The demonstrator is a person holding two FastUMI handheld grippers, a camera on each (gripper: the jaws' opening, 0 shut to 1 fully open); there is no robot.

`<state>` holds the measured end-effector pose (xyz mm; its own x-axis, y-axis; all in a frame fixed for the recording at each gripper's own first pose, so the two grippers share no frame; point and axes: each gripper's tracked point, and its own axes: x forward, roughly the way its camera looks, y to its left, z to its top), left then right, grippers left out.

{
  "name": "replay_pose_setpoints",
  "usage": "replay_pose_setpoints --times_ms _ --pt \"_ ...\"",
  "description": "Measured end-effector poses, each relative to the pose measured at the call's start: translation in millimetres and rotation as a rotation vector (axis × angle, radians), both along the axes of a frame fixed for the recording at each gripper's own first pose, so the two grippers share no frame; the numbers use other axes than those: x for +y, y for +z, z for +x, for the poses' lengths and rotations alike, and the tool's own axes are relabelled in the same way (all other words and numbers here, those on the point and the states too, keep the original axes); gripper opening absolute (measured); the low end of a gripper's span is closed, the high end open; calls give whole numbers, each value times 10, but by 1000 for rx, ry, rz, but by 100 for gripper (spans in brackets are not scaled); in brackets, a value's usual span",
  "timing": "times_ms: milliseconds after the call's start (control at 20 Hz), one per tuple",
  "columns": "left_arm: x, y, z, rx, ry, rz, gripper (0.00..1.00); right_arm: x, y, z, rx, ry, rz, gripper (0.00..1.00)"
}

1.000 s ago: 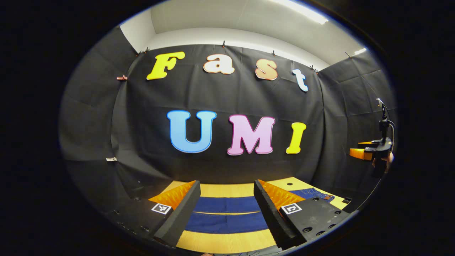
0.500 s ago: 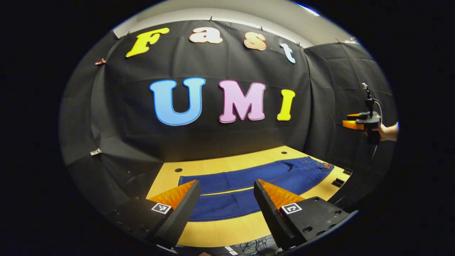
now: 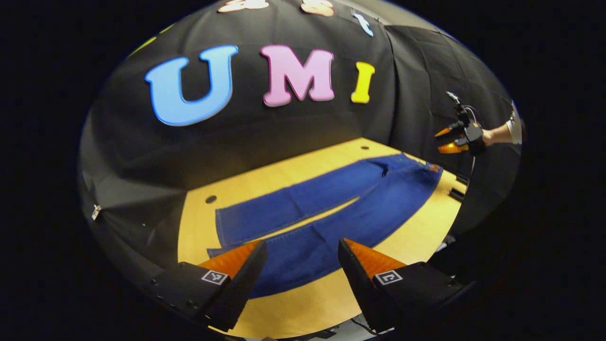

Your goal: Grasp the waist and the cuffs of the jeans and fold them to make the two legs overlap; first hold the waist and fold one-third of the jeans toward the cuffs, then hold the cuffs and fold the remaining one-third in the same direction to finish folding.

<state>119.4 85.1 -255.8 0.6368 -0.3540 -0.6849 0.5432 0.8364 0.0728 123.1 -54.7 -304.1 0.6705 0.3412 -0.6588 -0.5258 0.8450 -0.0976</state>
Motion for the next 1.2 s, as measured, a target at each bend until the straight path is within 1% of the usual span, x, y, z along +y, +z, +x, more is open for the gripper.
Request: replay_pose_setpoints --times_ms 100,150,250,300,350,450,650,750,800,850,900,950,1000,1050,1100,1150,1200 --pt "86 -347 89 104 -74 87 97 -30 -423 -71 154 71 -57 96" --pt "101 -511 89 161 -122 123 97 -51 -591 -88 203 106 -81 98" --pt "151 -852 50 284 -213 199 97 -54 -827 -174 298 173 -114 98" --pt "253 -1026 44 336 -249 245 98 -51 -962 -231 346 202 -126 98" --pt "340 -1159 76 373 -274 290 98 -57 -1051 -270 385 238 -136 98" --pt "462 -1346 54 451 -315 343 98 -138 -1187 -357 454 292 -171 97" --pt "768 -1592 -159 602 -419 452 98 -237 -1350 -506 565 344 -205 97" --pt "921 -1710 -119 626 -420 491 98 -249 -1403 -548 605 360 -226 98" --pt "977 -1782 -83 628 -399 501 98 -257 -1449 -531 611 365 -246 98" --pt "983 -1840 -101 660 -384 475 98 -271 -1498 -543 626 369 -266 96" --pt "977 -1868 -57 661 -376 463 100 -280 -1518 -548 634 374 -285 98" --pt "991 -1824 -110 665 -370 462 92 -257 -1464 -519 637 375 -279 96" --pt "1005 -1826 -134 674 -378 472 96 -290 -1528 -522 645 358 -291 97" --pt "1002 -1790 -120 674 -380 482 97 -280 -1533 -490 651 334 -287 98" --pt "992 -1790 -95 666 -369 490 94 -303 -1556 -462 662 292 -289 91" --pt "971 -1808 -74 653 -350 496 72 -307 -1521 -426 671 247 -288 80" --pt "975 -1834 -44 637 -348 517 50 -303 -1527 -303 643 208 -282 68"
